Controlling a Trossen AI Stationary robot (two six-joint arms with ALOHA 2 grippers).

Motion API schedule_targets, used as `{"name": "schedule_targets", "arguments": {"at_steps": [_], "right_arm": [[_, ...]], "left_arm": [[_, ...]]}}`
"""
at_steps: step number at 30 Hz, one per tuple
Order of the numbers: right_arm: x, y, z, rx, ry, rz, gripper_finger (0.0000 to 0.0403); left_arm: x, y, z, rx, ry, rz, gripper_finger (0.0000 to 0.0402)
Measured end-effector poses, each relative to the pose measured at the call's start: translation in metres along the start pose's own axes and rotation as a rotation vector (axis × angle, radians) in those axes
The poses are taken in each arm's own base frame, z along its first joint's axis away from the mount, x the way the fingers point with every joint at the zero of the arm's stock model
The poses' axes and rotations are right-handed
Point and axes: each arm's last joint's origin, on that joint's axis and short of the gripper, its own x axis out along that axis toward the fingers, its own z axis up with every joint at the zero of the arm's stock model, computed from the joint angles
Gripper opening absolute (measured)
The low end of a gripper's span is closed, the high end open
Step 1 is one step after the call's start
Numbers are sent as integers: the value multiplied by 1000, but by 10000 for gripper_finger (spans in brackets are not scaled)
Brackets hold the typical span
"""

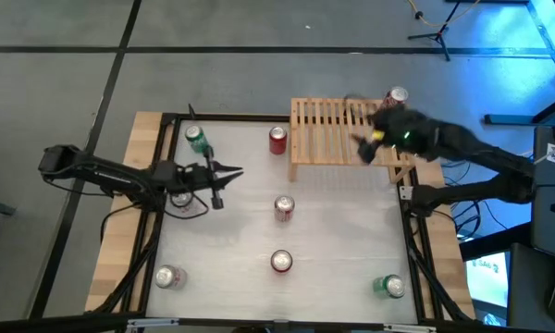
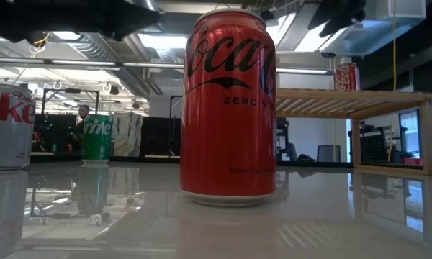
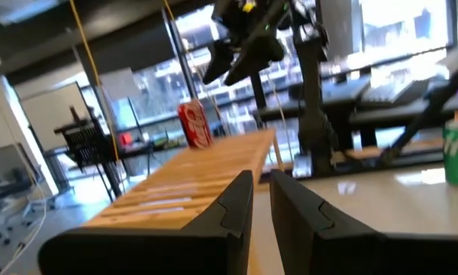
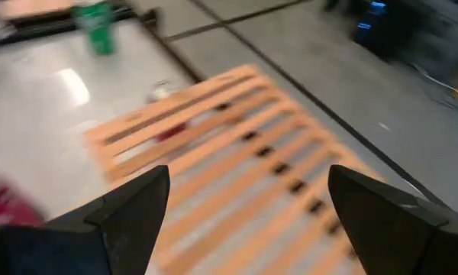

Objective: Place canned beverage on shelf
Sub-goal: Put the red white soda can on the shelf aligned with the other red white soda can

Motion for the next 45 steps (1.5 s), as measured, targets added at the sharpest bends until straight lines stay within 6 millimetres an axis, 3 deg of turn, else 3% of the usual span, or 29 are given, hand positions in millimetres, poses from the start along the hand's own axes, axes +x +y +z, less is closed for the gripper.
{"name": "schedule_targets", "arguments": {"at_steps": [8, 18, 22, 29, 37, 45], "right_arm": [[27, 64, -47, -112, -62, 294, 353], [36, 115, -89, -191, -107, 549, 353], [48, 134, -98, -232, -69, 562, 353], [90, 167, -121, -259, 49, 523, 353], [131, 196, -146, -251, 36, 411, 353], [143, 205, -150, -227, -24, 383, 353]], "left_arm": [[29, -12, -7, -16, 133, -53, 40], [43, -30, -49, -132, 329, -103, 40], [48, -37, -66, -140, 388, -103, 40], [59, -46, -91, -148, 379, -103, 40], [64, -57, -117, -183, 407, -142, 40], [88, -70, -126, -181, 401, -215, 40]]}}
